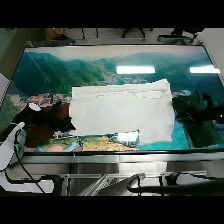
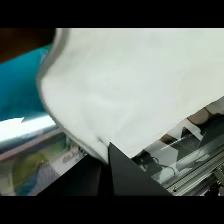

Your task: Fold the shirts.

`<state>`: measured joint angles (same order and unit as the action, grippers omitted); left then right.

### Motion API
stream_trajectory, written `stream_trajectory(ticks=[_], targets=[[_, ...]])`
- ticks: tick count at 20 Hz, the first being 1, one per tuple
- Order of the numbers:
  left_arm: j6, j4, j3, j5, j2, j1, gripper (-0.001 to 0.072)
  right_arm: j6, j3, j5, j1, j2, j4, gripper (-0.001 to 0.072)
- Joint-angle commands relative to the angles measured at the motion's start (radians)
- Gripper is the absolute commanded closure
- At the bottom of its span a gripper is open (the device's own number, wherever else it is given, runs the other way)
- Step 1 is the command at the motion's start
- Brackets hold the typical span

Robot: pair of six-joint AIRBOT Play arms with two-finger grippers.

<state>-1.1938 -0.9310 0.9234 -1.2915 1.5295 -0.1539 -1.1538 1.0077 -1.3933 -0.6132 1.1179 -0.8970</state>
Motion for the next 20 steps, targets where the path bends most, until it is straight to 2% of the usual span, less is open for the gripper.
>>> stream_trajectory(ticks=[1, 3, 10, 12, 15, 17, 20], targets=[[-0.021, -0.072, 0.035, -0.031, 0.001, -0.001, 0.0695, -0.01, -0.141, 0.047, 0.0, -0.004, -0.037, 0.0324], [-0.037, -0.137, 0.054, -0.046, 0.001, -0.001, 0.0695, -0.012, -0.205, 0.072, 0.0, -0.004, -0.065, 0.0325], [-0.037, -0.141, 0.07, -0.053, 0.001, -0.001, 0.0695, -0.01, -0.341, 0.159, 0.054, -0.003, -0.034, 0.0331], [-0.038, -0.141, 0.07, -0.055, 0.001, -0.001, 0.0695, 0.038, -0.34, 0.179, 0.081, -0.003, 0.035, 0.0424], [-0.037, -0.151, 0.07, -0.106, 0.001, -0.001, 0.0695, 0.058, -0.338, 0.153, 0.085, -0.011, 0.066, 0.0693], [-0.045, -0.156, 0.069, -0.168, 0.0, -0.001, 0.0695, 0.01, -0.338, 0.1, 0.085, -0.055, 0.006, 0.0695], [-0.114, -0.269, 0.017, -0.203, -0.06, -0.001, 0.0696, -0.24, -0.341, 0.054, 0.086, -0.184, -0.259, 0.0696]])
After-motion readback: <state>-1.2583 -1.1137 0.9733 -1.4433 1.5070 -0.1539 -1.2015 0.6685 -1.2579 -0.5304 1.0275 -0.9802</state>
